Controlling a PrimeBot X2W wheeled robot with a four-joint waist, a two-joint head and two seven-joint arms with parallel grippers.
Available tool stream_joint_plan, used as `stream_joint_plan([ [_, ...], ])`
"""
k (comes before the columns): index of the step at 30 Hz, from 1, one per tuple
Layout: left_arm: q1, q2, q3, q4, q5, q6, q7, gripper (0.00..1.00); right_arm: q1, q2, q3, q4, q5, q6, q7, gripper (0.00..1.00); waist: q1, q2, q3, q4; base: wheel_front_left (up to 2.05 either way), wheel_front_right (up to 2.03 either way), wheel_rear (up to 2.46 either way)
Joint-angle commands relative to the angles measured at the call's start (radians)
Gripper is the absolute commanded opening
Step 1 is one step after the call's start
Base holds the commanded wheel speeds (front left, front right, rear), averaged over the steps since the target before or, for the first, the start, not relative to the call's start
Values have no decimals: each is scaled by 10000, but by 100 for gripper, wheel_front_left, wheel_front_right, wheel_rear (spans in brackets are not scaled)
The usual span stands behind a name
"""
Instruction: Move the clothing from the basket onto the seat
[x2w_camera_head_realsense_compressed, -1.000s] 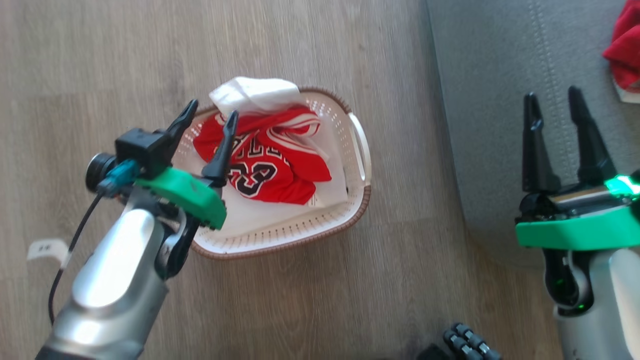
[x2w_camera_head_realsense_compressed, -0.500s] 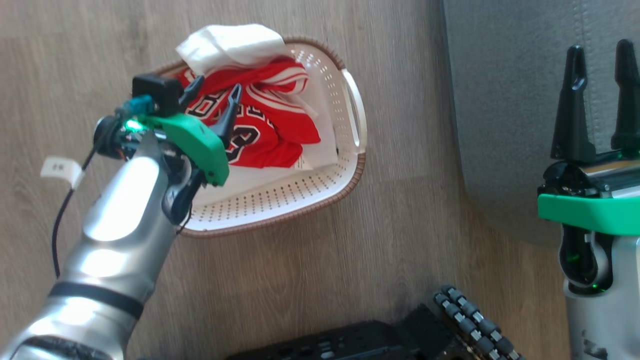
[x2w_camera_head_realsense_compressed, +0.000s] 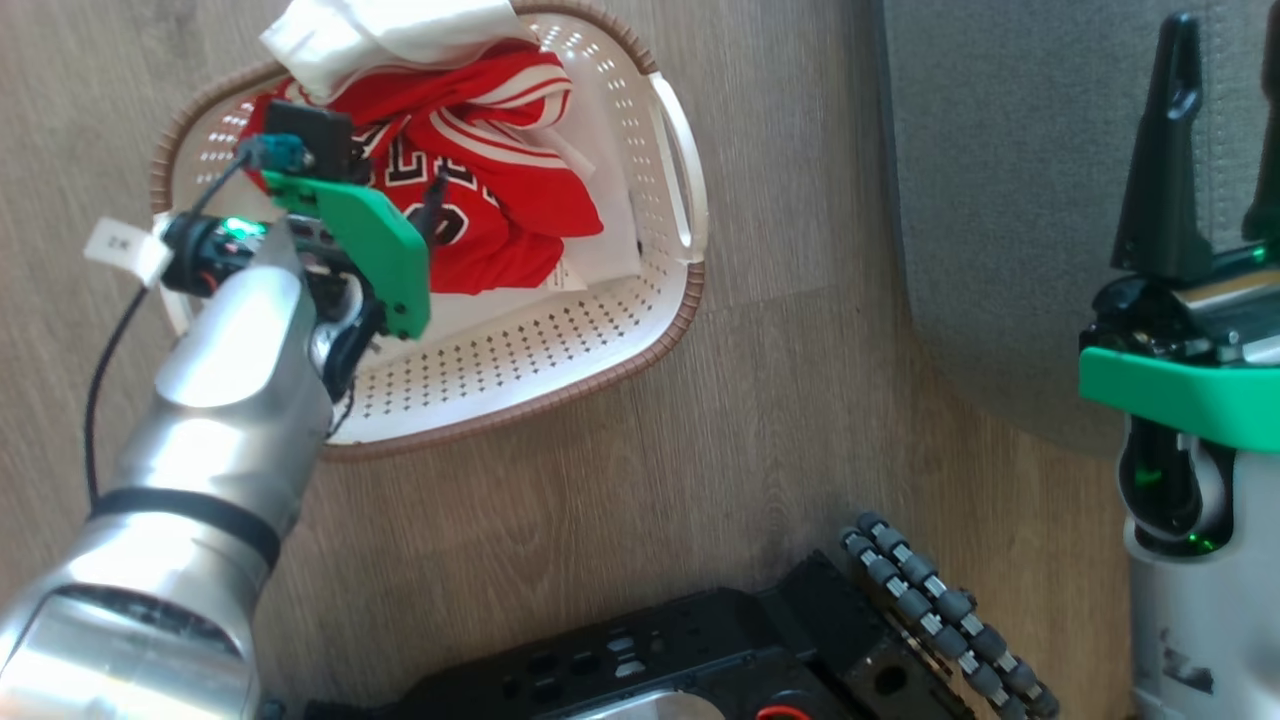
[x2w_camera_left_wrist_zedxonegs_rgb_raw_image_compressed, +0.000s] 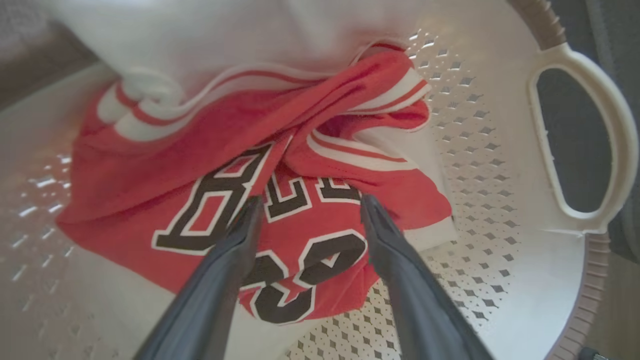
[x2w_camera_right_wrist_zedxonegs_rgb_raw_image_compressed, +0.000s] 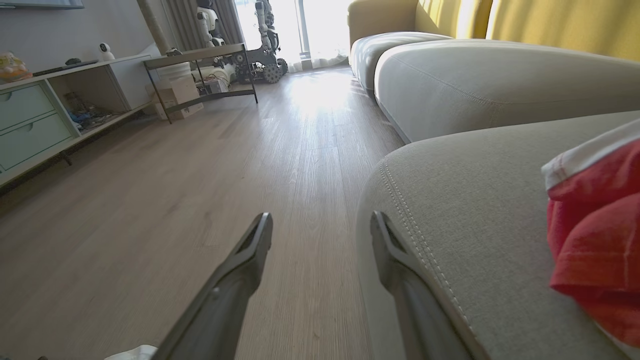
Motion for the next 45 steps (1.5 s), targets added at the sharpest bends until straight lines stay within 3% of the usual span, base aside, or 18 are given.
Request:
stream_joint_plan([
  [1,-309,87,142,258,70,209,165,100,-5,79,234,-453,-26,71,-64,100,-1,0,225,-148,0,0,0],
  [11,-1192,-52,-182,1450,261,259,651,100,-236,143,550,-521,58,71,-64,100,-1,0,742,-576,0,0,0],
  [23,-1195,342,-1059,1997,757,106,2453,100,-369,161,678,-476,201,71,-64,100,-1,0,866,-973,0,0,0],
  [30,-1381,397,-1158,2020,727,64,2191,99,-367,163,747,-502,144,71,-64,100,-1,0,923,-934,0,0,0],
  [32,-1410,447,-1197,2028,720,45,2181,36,-366,163,761,-478,117,71,-64,100,-1,0,953,-928,0,0,0],
  [33,-1425,479,-1237,2031,737,33,2138,12,-369,163,762,-473,111,71,-64,100,-1,0,965,-932,0,0,0],
  [34,-1444,505,-1264,2030,744,22,2029,0,-373,163,762,-468,101,71,-64,100,-1,0,975,-937,0,0,0],
  [45,-1270,165,-1373,1976,386,-78,1217,0,-391,163,666,-341,-93,71,-64,100,-1,0,327,-690,0,0,0],
])
